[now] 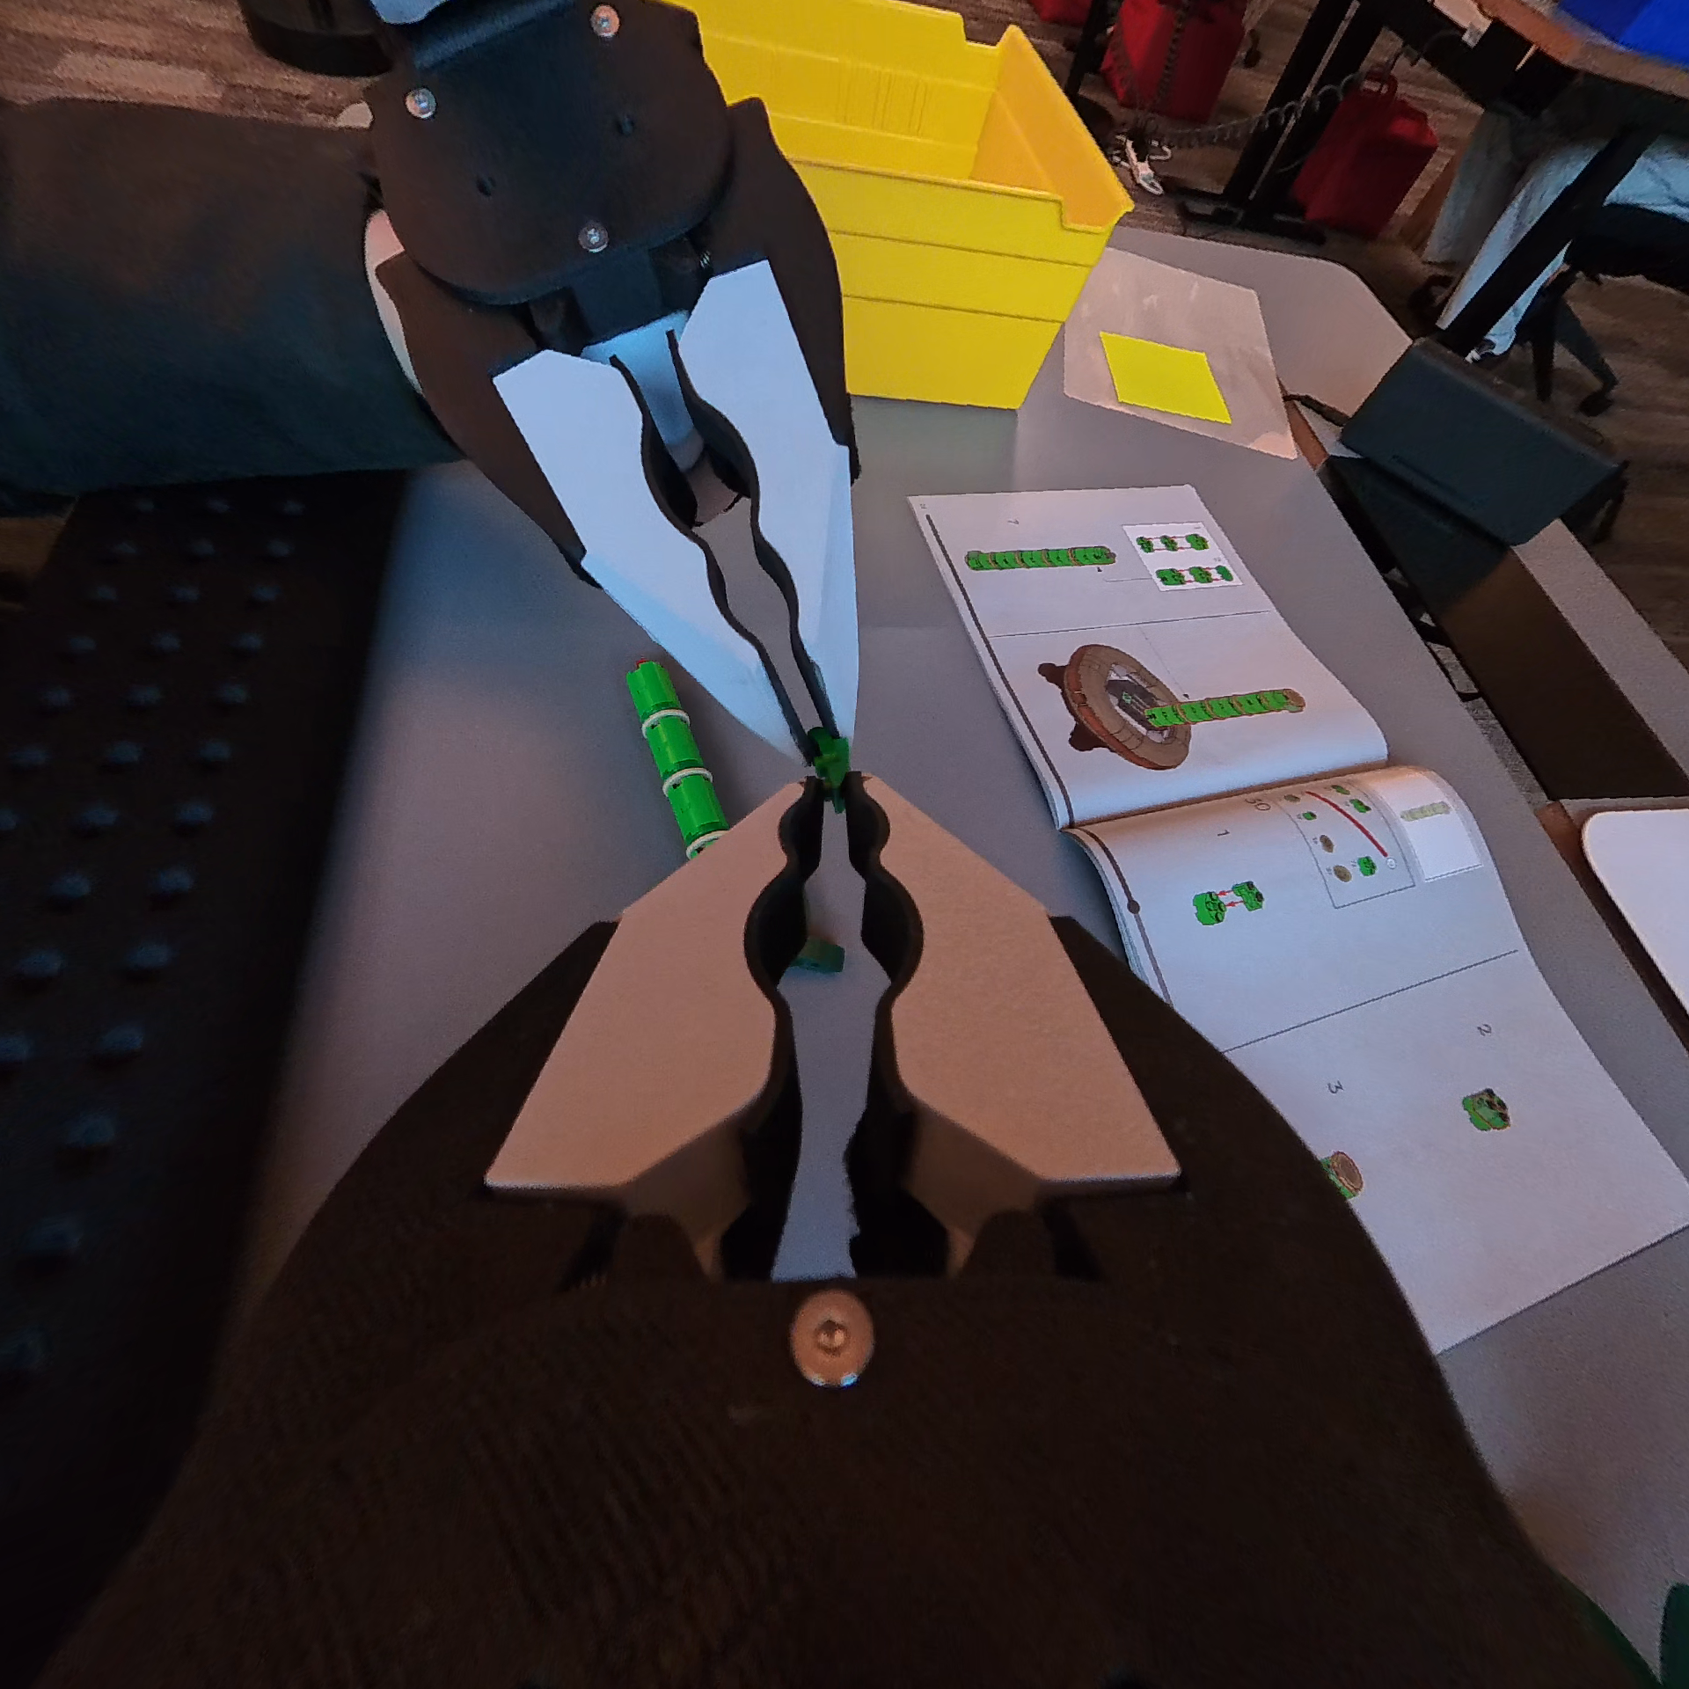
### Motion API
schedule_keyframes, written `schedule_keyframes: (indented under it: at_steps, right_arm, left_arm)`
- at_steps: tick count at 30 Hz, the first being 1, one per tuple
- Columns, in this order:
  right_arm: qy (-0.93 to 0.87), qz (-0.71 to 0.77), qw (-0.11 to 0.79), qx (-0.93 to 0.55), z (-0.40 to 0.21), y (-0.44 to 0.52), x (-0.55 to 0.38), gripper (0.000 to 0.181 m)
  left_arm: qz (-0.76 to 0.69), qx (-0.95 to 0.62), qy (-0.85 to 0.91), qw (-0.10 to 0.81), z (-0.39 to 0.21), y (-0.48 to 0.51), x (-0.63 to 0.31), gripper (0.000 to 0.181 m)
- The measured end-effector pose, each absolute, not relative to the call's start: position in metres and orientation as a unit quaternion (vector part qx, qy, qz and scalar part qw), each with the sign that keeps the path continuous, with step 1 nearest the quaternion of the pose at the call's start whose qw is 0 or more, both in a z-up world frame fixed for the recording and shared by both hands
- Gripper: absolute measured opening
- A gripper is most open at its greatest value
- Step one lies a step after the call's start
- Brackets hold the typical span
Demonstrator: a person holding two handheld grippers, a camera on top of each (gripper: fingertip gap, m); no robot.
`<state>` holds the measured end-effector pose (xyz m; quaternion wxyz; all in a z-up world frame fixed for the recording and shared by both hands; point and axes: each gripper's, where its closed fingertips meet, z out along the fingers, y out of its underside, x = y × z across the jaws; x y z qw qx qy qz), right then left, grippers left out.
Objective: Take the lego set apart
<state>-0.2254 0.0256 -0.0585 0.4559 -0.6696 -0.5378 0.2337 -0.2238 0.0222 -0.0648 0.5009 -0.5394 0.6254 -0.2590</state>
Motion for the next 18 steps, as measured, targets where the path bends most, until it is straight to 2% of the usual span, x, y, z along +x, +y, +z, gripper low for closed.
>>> schedule_keyframes:
  at_steps: [12,18]
  right_arm:
    - [-0.532,0.220,0.451,-0.682,-0.063,0.029,-0.226,0.003]
    - [-0.512,0.248,0.416,-0.710,-0.074,0.030,-0.230,0.002]
  left_arm:
    - [-0.204,-0.530,0.645,0.511,-0.072,0.025,-0.223,0.003]
    - [-0.101,-0.480,0.702,0.517,-0.084,0.027,-0.228,0.003]
